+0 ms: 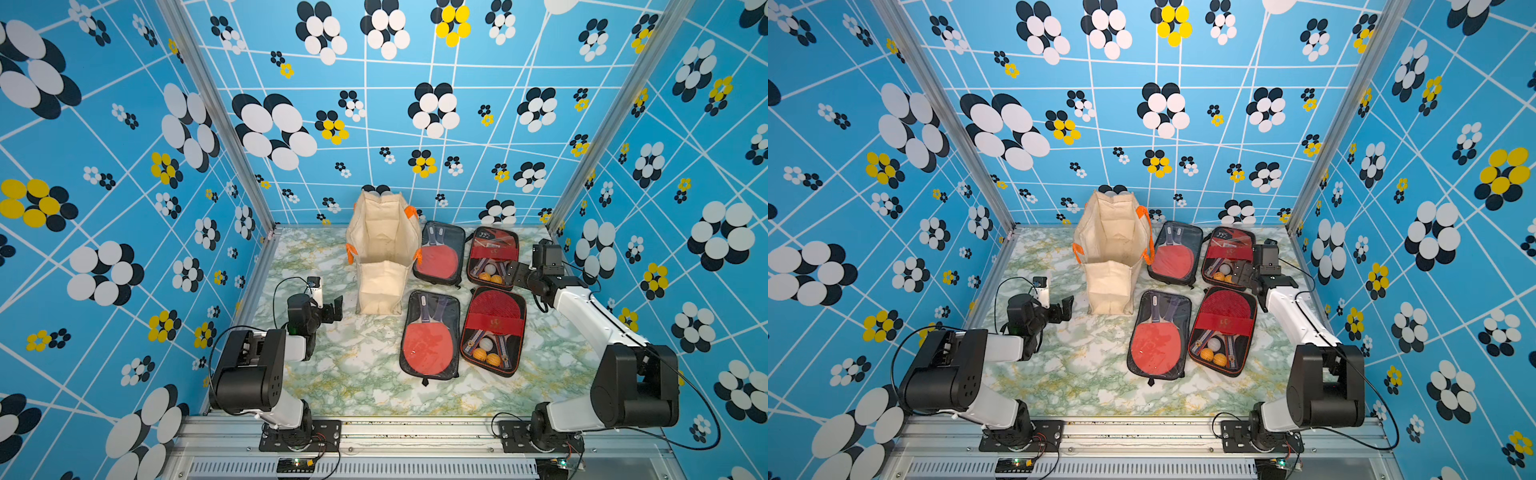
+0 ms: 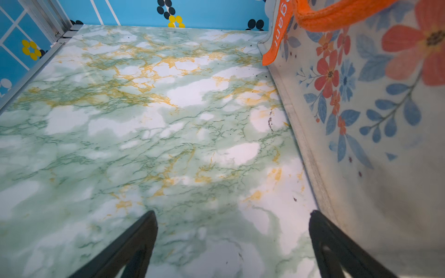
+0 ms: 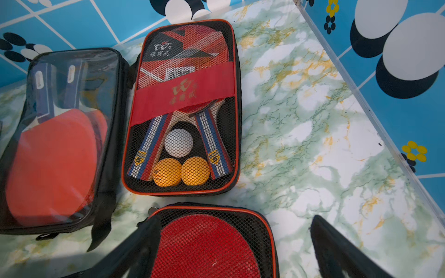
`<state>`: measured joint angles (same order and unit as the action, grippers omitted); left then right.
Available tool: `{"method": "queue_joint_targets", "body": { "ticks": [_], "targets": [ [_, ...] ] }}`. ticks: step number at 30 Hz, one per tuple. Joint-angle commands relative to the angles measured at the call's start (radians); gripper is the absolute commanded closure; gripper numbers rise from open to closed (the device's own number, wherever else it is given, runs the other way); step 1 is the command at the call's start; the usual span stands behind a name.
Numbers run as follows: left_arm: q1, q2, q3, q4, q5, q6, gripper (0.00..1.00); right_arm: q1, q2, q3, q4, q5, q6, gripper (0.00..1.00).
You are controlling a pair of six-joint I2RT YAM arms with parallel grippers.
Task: Remove the ping pong set from the canvas bag
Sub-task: Move the canvas bag to the center of the board, then reset both arms
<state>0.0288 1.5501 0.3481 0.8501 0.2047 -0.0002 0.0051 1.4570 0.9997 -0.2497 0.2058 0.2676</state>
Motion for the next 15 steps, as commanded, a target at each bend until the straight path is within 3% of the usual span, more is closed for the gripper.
{"method": "queue_joint_targets", "body": {
  "ticks": [1, 8, 15],
  "targets": [
    [-0.007, 0.009, 0.0, 0.156, -0.008, 0.017, 0.01, 0.009, 0.009, -0.039, 0.124, 0.038, -0.056, 0.01],
    [-0.009, 0.007, 0.021, 0.11, -0.022, 0.014, 0.01, 0.008, 0.013, -0.163, 0.291, 0.12, -0.116, 0.01],
    [-0.008, 0.007, 0.023, 0.109, -0.026, 0.013, 0.0, 0.007, 0.043, -0.279, 0.475, 0.122, -0.166, 0.01]
  ]
}}
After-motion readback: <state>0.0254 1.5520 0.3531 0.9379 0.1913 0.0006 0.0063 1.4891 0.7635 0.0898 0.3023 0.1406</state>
